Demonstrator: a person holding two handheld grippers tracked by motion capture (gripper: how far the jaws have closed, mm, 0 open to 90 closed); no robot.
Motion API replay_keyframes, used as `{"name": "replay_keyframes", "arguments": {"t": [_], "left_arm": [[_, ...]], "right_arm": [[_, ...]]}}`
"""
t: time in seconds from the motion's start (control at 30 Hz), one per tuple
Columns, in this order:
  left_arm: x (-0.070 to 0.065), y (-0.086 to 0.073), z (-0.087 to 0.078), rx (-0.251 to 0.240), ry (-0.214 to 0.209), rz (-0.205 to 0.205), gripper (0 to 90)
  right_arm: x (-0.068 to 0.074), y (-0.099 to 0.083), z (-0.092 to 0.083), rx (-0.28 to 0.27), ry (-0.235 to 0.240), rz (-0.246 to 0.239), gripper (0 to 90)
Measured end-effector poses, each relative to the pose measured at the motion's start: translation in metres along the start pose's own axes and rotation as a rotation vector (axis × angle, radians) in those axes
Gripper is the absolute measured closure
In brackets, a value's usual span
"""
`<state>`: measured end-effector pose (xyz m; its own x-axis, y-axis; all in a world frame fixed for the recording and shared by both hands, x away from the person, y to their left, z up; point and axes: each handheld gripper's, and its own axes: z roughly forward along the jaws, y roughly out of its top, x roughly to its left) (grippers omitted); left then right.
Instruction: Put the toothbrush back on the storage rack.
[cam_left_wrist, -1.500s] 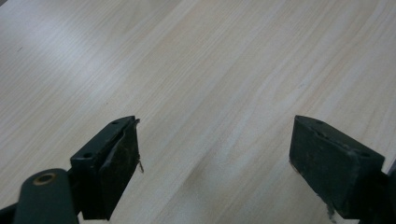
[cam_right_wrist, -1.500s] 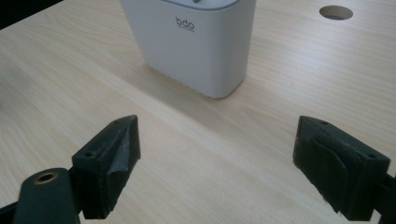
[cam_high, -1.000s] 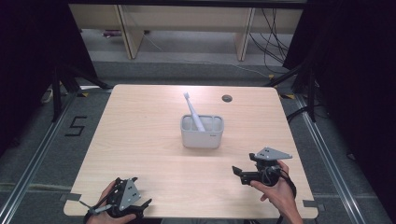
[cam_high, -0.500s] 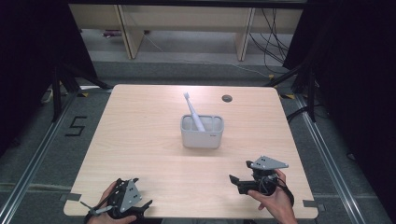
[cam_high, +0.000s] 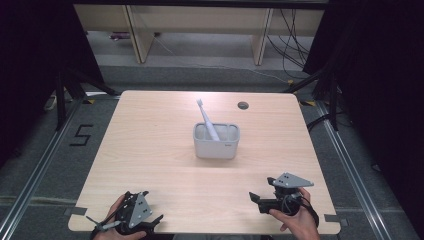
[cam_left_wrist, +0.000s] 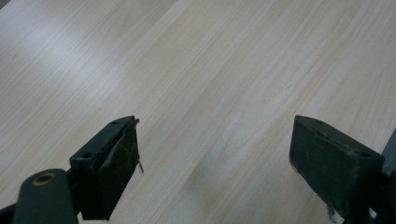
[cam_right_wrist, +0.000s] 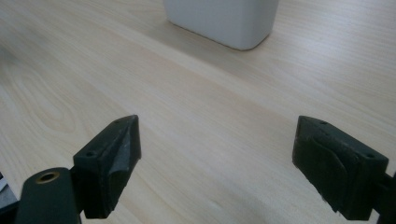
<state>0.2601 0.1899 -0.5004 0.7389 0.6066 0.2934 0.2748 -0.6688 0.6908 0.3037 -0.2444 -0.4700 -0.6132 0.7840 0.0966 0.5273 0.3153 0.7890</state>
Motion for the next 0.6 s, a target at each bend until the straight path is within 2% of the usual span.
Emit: {"name": "replay_keyframes", "arguments": {"t": [0.1,0.13,0.17,0.2,0.23,0.27,0.3,0.33,0.37,0.43,0.47,0.5,0.53,0.6], "left_arm": [[0.0,0.0,0.0,0.002,0.0,0.002,15.4],[0.0,0.0,0.0,0.005,-0.001,0.005,15.5],[0.0,0.0,0.0,0.006,-0.001,0.006,15.5],[0.0,0.0,0.0,0.007,-0.001,0.007,15.5],[0.0,0.0,0.0,0.007,-0.001,0.007,15.5],[0.0,0.0,0.0,0.003,0.0,0.006,15.5],[0.0,0.0,0.0,0.001,0.001,0.002,15.5],[0.0,0.0,0.0,0.001,0.001,0.001,15.4],[0.0,0.0,0.0,0.002,0.002,0.001,15.5],[0.0,0.0,0.0,0.001,0.001,0.001,15.4],[0.0,0.0,0.0,0.003,0.0,0.004,15.4],[0.0,0.0,0.0,0.005,0.002,0.008,15.4],[0.0,0.0,0.0,0.005,0.003,0.008,15.4],[0.0,0.0,0.0,0.005,0.001,0.005,15.5]], "right_arm": [[0.0,-0.002,0.0,-0.008,0.001,-0.001,16.4],[0.001,-0.003,0.0,-0.004,0.006,0.021,16.4],[-0.001,-0.004,-0.002,-0.001,0.0,-0.008,16.4],[-0.002,-0.004,-0.002,-0.004,-0.002,-0.015,16.5],[-0.002,-0.004,-0.002,-0.004,-0.002,-0.015,16.5],[0.0,-0.005,-0.003,0.002,0.003,0.013,16.5],[-0.002,-0.006,-0.003,-0.004,-0.008,-0.011,16.4],[-0.003,-0.007,-0.003,0.004,0.014,-0.005,16.5],[-0.001,-0.009,-0.003,0.004,0.007,0.017,16.4],[-0.001,-0.01,-0.003,0.0,-0.001,0.014,16.5],[-0.003,-0.01,-0.004,0.003,-0.006,-0.006,16.5],[-0.001,-0.011,-0.004,0.01,-0.003,0.018,16.5],[-0.003,-0.012,-0.004,-0.005,-0.015,-0.009,16.4],[-0.003,-0.013,-0.006,0.005,-0.014,-0.005,16.4]]}}
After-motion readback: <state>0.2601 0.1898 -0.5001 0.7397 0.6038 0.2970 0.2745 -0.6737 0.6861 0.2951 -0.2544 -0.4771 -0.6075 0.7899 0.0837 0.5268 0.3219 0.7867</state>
